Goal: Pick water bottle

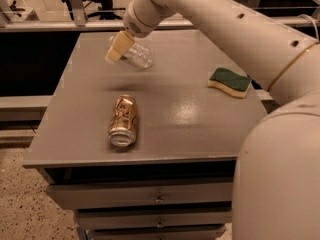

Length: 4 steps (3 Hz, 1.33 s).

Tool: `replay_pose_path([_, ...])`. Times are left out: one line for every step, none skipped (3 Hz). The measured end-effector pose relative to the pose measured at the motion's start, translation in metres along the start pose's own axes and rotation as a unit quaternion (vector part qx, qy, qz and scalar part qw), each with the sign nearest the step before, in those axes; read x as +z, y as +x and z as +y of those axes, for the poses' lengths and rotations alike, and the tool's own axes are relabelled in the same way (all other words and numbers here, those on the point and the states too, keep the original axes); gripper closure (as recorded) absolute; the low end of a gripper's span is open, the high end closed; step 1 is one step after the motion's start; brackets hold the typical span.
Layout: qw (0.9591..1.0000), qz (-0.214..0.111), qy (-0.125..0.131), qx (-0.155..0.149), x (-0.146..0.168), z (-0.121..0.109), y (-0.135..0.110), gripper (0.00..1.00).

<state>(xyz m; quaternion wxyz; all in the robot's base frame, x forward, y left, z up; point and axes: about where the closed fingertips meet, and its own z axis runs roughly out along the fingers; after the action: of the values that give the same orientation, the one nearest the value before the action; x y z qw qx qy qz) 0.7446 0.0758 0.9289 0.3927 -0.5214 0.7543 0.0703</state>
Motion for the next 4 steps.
replay_pose_path([0.9993, 0.035, 0.010, 0.001, 0.034, -0.014, 0.000, 0.00])
replay_pose_path([0.9975, 0.070, 0.010, 0.003, 0.061, -0.025, 0.004, 0.00])
replay_pose_path([0.9953, 0.097, 0.000, 0.004, 0.076, -0.030, 0.005, 0.00])
replay_pose_path([0.9916, 0.129, -0.010, 0.007, 0.086, -0.032, 0.009, 0.00])
